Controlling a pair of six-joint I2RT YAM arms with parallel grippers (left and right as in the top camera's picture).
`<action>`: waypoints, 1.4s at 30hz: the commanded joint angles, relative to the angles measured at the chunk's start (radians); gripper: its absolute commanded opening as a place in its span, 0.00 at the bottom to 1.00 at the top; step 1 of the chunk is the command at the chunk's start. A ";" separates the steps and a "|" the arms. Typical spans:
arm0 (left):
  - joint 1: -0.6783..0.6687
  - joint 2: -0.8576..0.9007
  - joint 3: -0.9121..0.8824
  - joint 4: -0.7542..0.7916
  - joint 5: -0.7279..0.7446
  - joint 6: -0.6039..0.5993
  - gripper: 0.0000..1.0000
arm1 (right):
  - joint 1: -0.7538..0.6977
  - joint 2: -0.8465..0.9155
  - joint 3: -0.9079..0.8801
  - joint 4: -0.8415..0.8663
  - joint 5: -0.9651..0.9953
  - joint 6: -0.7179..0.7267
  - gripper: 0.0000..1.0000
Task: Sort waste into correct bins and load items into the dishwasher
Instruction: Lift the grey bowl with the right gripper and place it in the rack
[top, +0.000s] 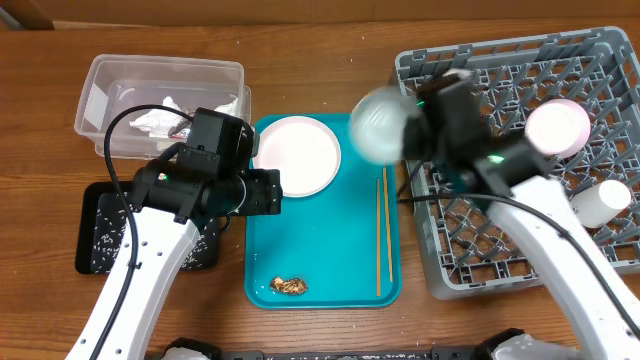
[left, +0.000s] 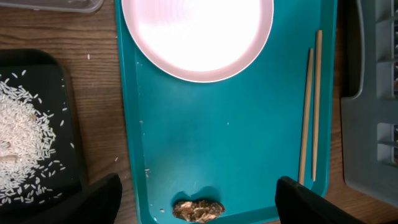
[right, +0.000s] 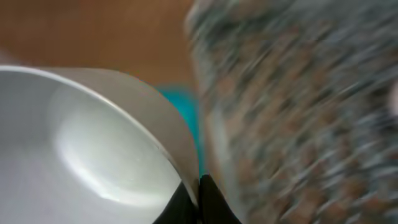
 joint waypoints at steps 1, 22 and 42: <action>0.003 0.007 0.013 0.001 -0.006 -0.006 0.81 | -0.056 -0.013 0.013 0.061 0.460 -0.045 0.04; 0.003 0.007 0.013 -0.005 -0.002 -0.007 0.83 | -0.352 0.471 0.013 0.315 0.756 -0.182 0.04; 0.003 0.007 0.013 -0.012 -0.003 -0.007 0.85 | -0.249 0.521 0.012 0.048 0.546 -0.037 0.24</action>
